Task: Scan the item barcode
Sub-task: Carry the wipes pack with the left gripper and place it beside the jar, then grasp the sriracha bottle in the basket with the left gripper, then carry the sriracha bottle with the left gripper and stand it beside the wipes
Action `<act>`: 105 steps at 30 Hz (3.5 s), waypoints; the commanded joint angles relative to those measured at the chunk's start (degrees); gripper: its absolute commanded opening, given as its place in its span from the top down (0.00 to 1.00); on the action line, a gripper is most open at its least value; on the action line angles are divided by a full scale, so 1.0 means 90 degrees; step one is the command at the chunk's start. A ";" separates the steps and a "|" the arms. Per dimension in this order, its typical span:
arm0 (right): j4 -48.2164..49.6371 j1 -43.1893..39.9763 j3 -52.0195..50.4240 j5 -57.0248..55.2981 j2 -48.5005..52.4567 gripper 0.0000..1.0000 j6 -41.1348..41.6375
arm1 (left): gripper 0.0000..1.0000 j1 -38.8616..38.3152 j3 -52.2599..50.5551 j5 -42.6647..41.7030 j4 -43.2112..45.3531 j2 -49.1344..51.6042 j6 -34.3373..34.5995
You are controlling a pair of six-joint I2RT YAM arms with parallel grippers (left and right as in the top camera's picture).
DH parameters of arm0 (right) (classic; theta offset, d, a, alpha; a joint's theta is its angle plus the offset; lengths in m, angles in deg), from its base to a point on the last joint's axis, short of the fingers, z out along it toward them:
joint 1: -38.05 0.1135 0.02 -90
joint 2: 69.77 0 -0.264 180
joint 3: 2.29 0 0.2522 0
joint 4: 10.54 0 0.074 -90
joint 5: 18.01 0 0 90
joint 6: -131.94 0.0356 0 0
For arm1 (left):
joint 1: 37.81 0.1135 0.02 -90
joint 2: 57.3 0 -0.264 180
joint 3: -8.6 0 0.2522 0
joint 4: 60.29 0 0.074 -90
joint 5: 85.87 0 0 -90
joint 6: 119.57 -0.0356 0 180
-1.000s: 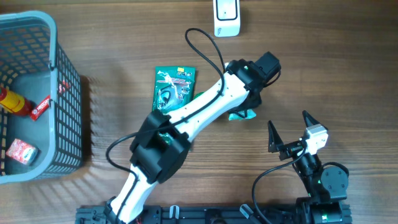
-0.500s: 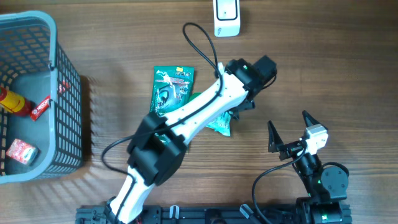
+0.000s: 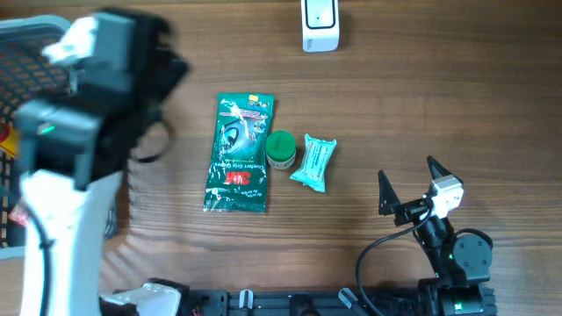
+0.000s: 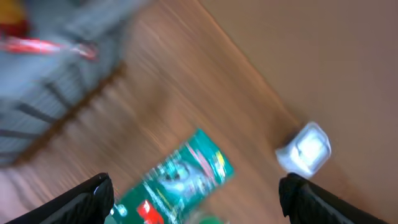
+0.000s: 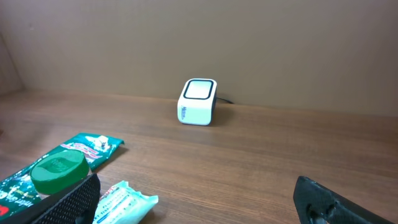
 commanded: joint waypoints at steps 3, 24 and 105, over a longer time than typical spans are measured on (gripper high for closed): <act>0.0012 -0.0002 -0.0007 -0.0058 -0.0034 0.00 -0.0036 | 0.11 0.2968 0.0073 0.0129 -0.0471 -0.0036 0.1343; 0.0012 -0.0002 -0.0007 -0.0058 -0.0034 0.00 -0.0039 | 0.00 0.5634 0.0070 -0.1022 0.0942 0.2992 0.6727; 0.0012 -0.0002 -0.0007 -0.0061 -0.0034 0.00 -0.0036 | 0.64 -0.3626 0.0073 -0.2220 0.2159 0.4163 0.0619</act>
